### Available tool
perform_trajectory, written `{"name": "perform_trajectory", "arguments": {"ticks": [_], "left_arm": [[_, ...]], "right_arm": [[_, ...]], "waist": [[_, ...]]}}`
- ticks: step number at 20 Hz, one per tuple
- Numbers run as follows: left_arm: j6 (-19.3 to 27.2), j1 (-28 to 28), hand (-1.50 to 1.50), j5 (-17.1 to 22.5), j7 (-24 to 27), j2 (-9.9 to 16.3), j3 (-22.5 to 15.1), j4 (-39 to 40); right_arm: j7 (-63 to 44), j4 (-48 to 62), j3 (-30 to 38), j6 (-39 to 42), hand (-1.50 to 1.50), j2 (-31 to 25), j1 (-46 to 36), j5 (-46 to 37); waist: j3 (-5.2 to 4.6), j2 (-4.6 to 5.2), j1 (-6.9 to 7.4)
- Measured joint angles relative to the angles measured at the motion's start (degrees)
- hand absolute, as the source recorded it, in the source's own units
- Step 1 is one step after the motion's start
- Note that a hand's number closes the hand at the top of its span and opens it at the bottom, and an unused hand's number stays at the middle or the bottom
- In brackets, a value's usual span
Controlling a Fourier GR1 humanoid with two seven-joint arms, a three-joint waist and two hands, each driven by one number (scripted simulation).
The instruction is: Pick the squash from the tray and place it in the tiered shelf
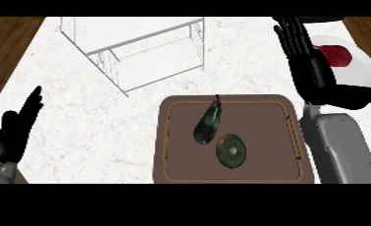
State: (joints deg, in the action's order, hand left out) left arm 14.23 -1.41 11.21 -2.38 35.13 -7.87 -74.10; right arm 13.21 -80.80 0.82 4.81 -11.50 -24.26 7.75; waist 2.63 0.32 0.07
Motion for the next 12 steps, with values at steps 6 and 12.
{"name": "perform_trajectory", "arguments": {"ticks": [6, 12], "left_arm": [[-0.62, -0.90, 0.00, 9.34, -7.15, 4.93, -0.11, -8.24], [0.19, 2.77, 0.00, 18.65, -11.19, 5.80, -1.73, -12.27]], "right_arm": [[0.33, -3.42, 5.26, -8.18, 1.50, -3.51, 8.73, -4.70], [-5.11, -0.81, 10.25, -16.69, -1.50, -6.13, 23.07, -10.65]], "waist": [[1.21, -2.02, -3.96], [0.68, -1.78, -6.87]]}}
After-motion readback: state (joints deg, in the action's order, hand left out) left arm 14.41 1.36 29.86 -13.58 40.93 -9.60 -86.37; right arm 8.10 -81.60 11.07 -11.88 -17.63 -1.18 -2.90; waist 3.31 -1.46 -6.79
